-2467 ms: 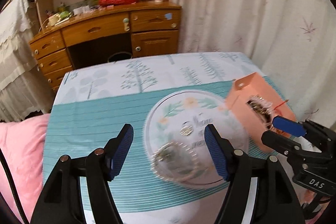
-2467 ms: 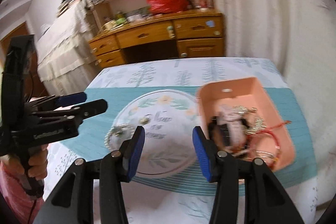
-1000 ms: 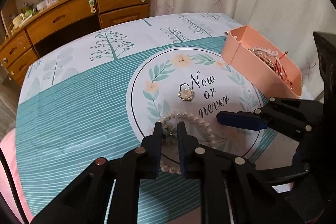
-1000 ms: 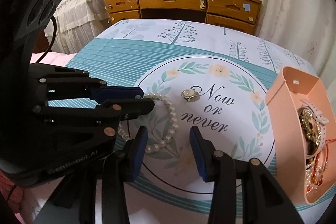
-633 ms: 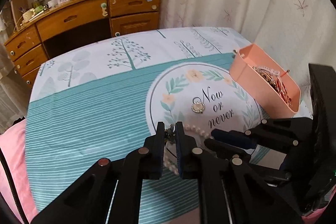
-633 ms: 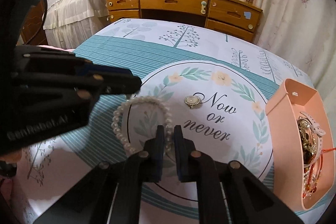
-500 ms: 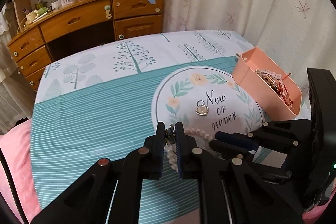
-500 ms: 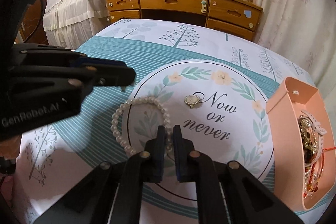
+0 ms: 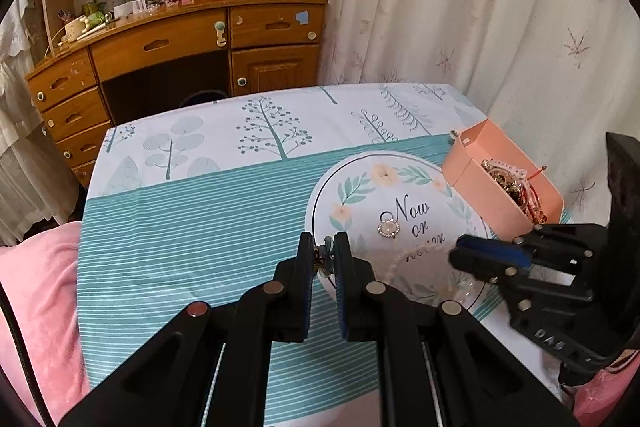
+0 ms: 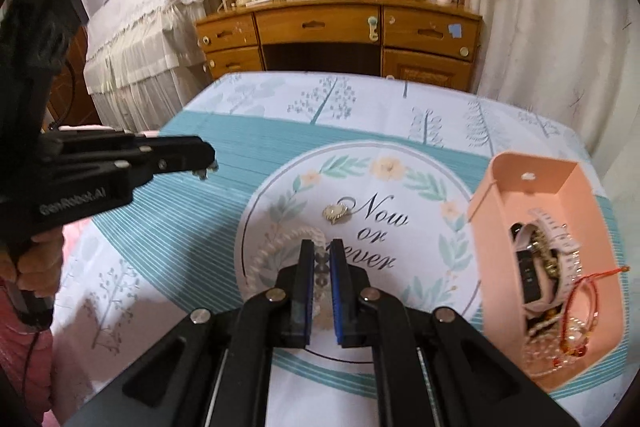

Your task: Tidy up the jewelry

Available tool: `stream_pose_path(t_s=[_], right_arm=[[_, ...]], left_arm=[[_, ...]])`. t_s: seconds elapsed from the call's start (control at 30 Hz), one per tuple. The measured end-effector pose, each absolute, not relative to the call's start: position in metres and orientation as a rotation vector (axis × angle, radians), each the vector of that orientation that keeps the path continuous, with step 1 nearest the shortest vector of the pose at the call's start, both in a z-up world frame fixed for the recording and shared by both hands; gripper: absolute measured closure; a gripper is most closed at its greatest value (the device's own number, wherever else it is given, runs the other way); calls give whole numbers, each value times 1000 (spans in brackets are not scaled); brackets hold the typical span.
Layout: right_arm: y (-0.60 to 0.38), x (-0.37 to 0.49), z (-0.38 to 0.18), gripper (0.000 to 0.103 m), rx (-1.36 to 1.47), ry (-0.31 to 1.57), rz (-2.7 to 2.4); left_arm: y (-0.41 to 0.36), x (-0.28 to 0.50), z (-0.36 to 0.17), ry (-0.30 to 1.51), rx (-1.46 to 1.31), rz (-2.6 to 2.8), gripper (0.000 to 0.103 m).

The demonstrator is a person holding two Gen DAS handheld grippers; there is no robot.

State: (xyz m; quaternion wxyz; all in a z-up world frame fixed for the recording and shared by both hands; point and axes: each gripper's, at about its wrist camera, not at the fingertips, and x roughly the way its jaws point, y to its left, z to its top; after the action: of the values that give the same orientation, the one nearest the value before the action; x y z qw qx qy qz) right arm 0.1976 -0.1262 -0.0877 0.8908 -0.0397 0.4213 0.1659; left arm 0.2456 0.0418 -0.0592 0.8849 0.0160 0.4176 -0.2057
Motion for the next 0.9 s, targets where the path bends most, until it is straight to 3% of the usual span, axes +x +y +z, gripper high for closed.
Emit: stream_pose_path(t_s=[0.43,0.9], right_arm=[[-157,181,-30,96,-76,766,320],[-244,166,15,96,-12,681,237]], left_arm=[[21,224,-24,828,51,-412,95],[-87,211,23,743,118,-550,95]])
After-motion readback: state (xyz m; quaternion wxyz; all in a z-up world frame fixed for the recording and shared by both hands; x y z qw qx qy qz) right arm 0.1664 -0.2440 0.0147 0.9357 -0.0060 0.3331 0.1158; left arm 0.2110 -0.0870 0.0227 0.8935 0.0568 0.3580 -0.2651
